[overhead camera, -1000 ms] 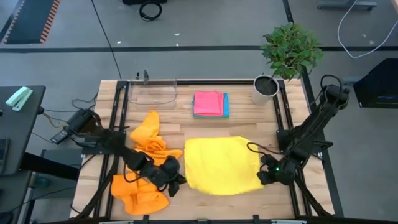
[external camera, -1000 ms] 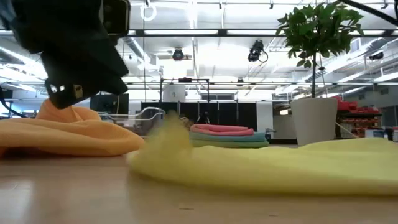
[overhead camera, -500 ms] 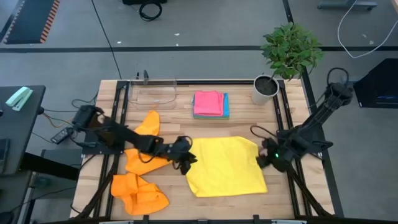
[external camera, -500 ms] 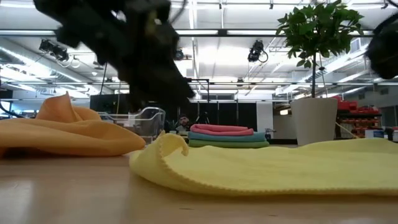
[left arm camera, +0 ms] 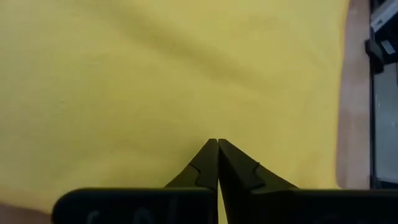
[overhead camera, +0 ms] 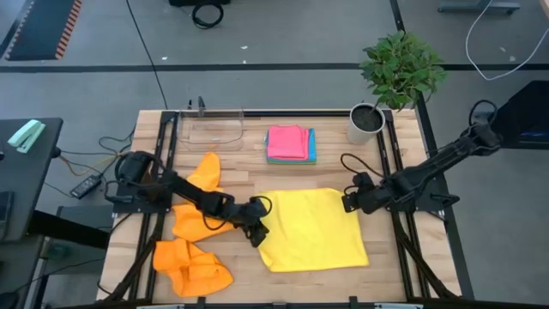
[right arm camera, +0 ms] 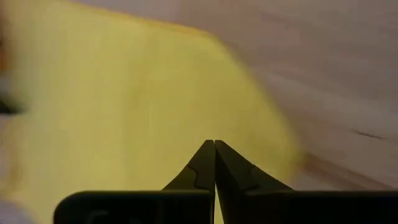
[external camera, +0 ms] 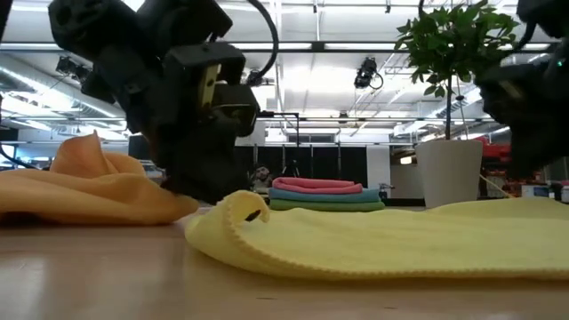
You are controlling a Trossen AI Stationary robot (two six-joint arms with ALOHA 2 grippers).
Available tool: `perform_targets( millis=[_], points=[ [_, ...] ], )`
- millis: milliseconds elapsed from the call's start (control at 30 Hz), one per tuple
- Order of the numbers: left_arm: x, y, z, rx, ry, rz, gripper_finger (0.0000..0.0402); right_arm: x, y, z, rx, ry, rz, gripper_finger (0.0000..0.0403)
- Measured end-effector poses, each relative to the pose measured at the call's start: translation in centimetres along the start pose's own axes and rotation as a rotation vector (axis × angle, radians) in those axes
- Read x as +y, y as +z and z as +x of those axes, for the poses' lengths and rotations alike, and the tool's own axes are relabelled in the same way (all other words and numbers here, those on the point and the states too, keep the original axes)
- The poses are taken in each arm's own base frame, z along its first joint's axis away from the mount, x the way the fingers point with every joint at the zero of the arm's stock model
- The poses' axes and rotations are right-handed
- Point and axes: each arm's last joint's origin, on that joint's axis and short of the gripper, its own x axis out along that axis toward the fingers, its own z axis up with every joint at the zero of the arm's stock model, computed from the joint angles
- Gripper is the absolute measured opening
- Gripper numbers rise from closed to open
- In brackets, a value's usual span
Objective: Fold microfiber towels
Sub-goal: Fold the yellow towel
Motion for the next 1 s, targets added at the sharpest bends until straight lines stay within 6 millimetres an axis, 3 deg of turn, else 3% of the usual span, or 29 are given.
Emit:
perform_targets(
  millis=[167, 333, 533, 733, 1000],
  points=[
    [-0.5, -0.4, 0.0, -0.003, -0.008, 0.017, 0.0012, -1.9, 0.4, 0.7, 0.035, -0.149, 0.052, 0.0008],
    [-0.4, -0.4, 0.0, -0.003, -0.003, 0.012, 0.0023, -2.6, 0.4, 1.1, 0.049, -0.166, 0.076, 0.0012],
    [-0.6, -0.3, 0.0, -0.013, -0.011, 0.009, 0.0006, -2.4, 0.7, 0.4, 0.035, -0.098, 0.076, 0.0071],
    [-0.5, -0.3, 0.0, -0.013, -0.007, 0.013, 0.0025, -3.4, 0.8, 0.0, 0.050, -0.139, 0.110, 0.0143],
    [-0.5, -0.2, 0.0, -0.025, 0.003, 0.015, 0.0006, -4.2, 0.0, 2.7, 0.046, 0.065, 0.207, 0.0155]
  ],
)
